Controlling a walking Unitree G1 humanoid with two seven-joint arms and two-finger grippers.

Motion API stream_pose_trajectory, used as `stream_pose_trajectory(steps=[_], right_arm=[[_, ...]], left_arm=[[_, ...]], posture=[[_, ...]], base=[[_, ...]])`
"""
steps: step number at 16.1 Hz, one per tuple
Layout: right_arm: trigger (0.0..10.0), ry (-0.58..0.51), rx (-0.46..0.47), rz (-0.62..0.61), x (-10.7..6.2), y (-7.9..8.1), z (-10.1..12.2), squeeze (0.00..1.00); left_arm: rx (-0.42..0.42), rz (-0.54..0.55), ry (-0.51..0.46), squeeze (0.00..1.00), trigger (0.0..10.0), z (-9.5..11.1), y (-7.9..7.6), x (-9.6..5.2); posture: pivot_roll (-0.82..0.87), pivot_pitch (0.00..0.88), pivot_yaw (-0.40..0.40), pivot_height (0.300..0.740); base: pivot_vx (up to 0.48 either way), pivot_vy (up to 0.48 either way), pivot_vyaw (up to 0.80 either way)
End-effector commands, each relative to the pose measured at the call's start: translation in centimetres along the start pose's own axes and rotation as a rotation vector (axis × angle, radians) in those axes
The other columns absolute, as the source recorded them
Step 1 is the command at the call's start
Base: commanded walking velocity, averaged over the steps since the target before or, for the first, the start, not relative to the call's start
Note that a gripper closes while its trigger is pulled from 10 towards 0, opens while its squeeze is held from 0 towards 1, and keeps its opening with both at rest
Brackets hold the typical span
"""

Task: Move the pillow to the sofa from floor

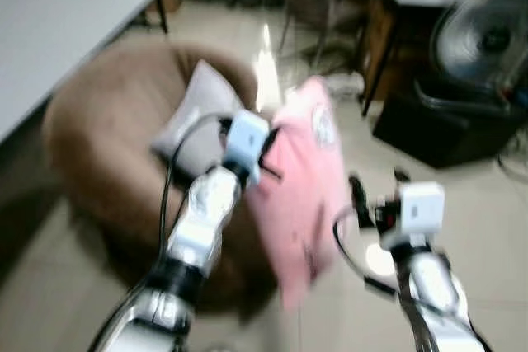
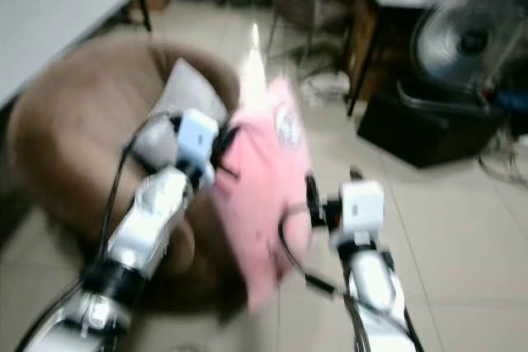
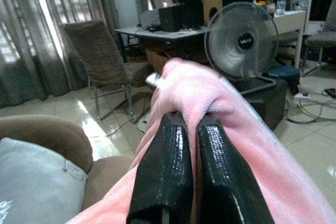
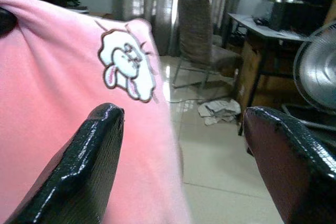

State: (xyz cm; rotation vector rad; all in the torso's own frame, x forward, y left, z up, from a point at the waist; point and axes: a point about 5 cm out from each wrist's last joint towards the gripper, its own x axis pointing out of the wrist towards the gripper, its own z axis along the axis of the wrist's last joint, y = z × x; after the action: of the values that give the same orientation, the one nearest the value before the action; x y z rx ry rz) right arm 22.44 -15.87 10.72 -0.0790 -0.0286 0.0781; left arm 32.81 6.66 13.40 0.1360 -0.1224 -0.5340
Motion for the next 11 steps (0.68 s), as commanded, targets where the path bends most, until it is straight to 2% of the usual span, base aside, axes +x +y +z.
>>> stream_pose_trajectory(steps=[1, 8, 10, 11], right_arm=[[10.0, 0.004, -0.018, -0.013, -0.2, -0.5, -0.1, 0.00], [10.0, 0.013, -0.015, -0.004, -0.3, -0.3, -0.4, 0.00], [10.0, 0.070, 0.019, 0.053, -0.9, 0.1, -1.3, 0.00], [10.0, 0.087, 0.021, 0.078, -1.0, 0.3, -1.5, 0.00]], left_arm=[[0.015, -0.030, -0.067, 0.00, 10.0, 1.6, -0.8, 0.9], [0.010, -0.108, -0.042, 0.00, 10.0, 1.2, -2.0, 2.1], [0.014, -0.072, 0.079, 0.00, 10.0, 0.0, -2.7, 3.6], [0.026, -0.063, 0.100, 0.00, 10.0, -0.2, -2.8, 3.8]], posture=[[0.00, 0.000, -0.003, 0.740], [0.00, 0.005, -0.001, 0.740], [-0.01, 0.007, 0.001, 0.740], [-0.01, 0.007, 0.002, 0.740]], base=[[0.371, 0.000, 0.80], [0.367, 0.000, 0.80], [0.000, 0.000, 0.00], [0.000, 0.000, 0.00]])
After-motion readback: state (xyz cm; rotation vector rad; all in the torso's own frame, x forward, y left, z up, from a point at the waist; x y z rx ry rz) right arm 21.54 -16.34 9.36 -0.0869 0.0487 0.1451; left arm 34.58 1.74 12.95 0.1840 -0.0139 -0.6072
